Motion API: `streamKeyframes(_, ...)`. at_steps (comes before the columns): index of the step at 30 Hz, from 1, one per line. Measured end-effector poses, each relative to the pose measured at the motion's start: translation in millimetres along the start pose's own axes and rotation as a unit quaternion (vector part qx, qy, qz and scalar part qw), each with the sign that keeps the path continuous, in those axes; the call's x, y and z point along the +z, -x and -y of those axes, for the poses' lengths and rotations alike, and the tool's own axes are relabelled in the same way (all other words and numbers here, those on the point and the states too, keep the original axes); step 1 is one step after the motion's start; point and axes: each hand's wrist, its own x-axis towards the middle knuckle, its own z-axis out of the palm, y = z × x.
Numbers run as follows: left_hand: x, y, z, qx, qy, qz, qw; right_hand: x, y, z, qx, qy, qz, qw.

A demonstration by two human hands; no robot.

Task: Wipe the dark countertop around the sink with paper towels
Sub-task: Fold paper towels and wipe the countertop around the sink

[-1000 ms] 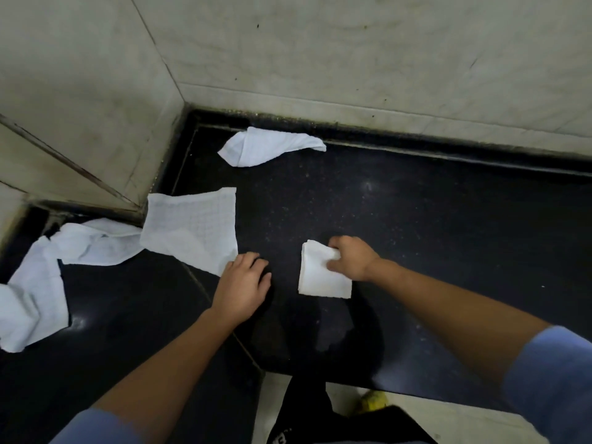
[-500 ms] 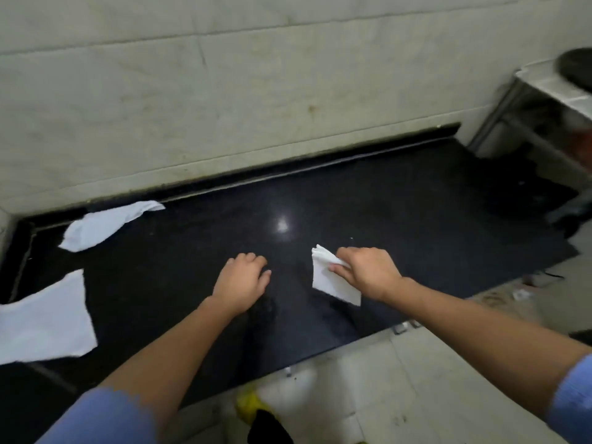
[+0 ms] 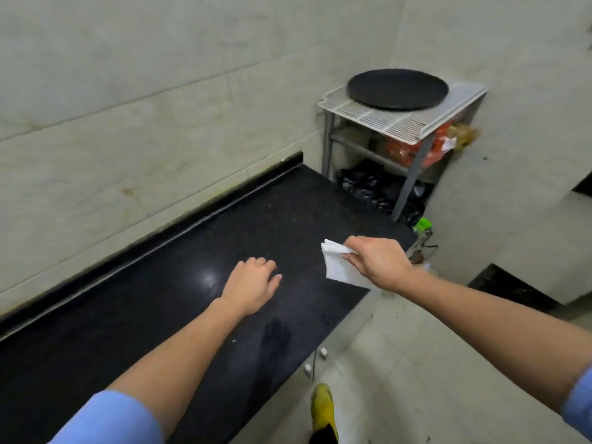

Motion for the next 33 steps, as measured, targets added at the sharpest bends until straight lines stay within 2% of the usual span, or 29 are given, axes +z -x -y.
streamKeyframes(8, -26.4, -192.2, -63.4, 0.081, 0.03, -0.032, 0.996, -65.0, -62.8, -147.5, 0.056, 0.028, -0.039, 0.997)
streamKeyframes(13, -60.4, -278.2, -99.7, 0.122, 0.03, -0.067, 0.99, -115.0, -102.2, -212.8, 0.076, 0.013, -0.11, 0.991)
streamKeyframes(17, -81.5, -338.7, -119.8, 0.122, 0.06, -0.104, 0.985, -142.5, -146.0, -265.2, 0.066, 0.021, -0.154, 0.986)
streamKeyframes(21, -93.1, -406.1, -140.3, 0.101, 0.095, -0.135, 0.981, -161.3, -198.6, -325.0, 0.053, -0.007, -0.184, 0.981)
streamKeyframes(25, -99.1, -487.3, -164.4, 0.046, 0.096, -0.177, 0.979, -172.6, -257.9, -391.9, 0.018, -0.018, -0.195, 0.981)
streamKeyframes(28, -105.1, -540.5, -188.3, -0.007, 0.1, -0.193, 0.976, -179.3, -303.0, -438.0, -0.011, -0.033, -0.176, 0.984)
streamKeyframes(33, -107.0, -599.2, -206.3, -0.107, 0.092, -0.165, 0.976, -185.8, -378.6, -480.5, -0.052, -0.038, -0.117, 0.991)
